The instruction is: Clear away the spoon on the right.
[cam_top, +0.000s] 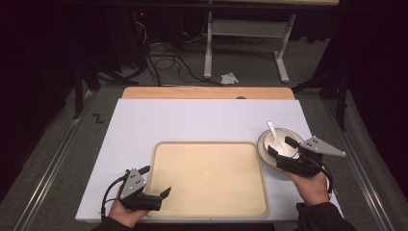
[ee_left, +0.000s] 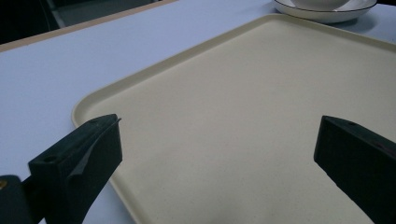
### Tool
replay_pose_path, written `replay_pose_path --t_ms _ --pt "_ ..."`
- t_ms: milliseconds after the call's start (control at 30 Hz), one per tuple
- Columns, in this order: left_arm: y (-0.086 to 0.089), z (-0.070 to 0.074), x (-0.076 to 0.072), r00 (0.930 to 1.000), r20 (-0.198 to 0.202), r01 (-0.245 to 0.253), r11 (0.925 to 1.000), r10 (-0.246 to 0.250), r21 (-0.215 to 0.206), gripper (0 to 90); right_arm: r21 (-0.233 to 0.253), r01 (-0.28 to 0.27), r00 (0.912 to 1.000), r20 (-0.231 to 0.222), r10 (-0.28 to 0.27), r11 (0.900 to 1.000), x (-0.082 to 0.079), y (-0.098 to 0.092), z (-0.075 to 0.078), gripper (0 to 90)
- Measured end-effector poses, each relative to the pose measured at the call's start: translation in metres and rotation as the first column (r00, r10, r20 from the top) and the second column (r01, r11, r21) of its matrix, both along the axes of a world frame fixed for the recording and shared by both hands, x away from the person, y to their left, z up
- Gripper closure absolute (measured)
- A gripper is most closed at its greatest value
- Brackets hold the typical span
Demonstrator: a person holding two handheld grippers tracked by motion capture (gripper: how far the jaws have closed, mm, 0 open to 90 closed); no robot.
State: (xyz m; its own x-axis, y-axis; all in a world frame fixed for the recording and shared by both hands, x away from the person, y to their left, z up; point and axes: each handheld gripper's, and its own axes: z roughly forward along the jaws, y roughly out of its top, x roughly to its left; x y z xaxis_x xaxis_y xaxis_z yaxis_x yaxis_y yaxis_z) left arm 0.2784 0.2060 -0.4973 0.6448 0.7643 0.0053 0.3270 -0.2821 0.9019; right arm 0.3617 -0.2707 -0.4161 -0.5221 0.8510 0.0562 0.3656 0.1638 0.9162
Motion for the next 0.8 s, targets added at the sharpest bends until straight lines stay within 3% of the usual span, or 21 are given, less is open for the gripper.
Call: replay_pose_path --t_ms 200,433,667,733,800 --pt "0.001 -0.001 0.002 1.0 -0.007 0.003 1.0 -0.003 -0.005 1.7 -0.028 0.022 0.9996 -0.016 -0.023 0.999 0.01 -0.001 0.003 31.2" --pt "0.003 0.001 0.002 1.0 0.005 0.008 0.9998 -0.008 -0.021 1.7 -0.086 0.052 0.9978 -0.036 -0.055 0.995 0.032 0.004 0.008 49.5" --pt "0.006 0.003 0.001 0.9998 0.011 0.016 0.9989 -0.016 -0.044 1.7 -0.117 0.087 0.9927 -0.073 -0.096 0.989 0.054 0.007 0.009 56.5" --pt "0.007 0.003 0.0 0.9997 0.015 0.018 0.9987 -0.017 -0.047 1.7 -0.122 0.106 0.9891 -0.089 -0.117 0.987 0.063 0.006 0.008 63.7" --pt "0.008 0.004 0.0 0.9998 0.017 0.014 0.9983 -0.013 -0.057 1.7 -0.156 0.129 0.9833 -0.107 -0.147 0.979 0.073 0.007 0.005 80.4"
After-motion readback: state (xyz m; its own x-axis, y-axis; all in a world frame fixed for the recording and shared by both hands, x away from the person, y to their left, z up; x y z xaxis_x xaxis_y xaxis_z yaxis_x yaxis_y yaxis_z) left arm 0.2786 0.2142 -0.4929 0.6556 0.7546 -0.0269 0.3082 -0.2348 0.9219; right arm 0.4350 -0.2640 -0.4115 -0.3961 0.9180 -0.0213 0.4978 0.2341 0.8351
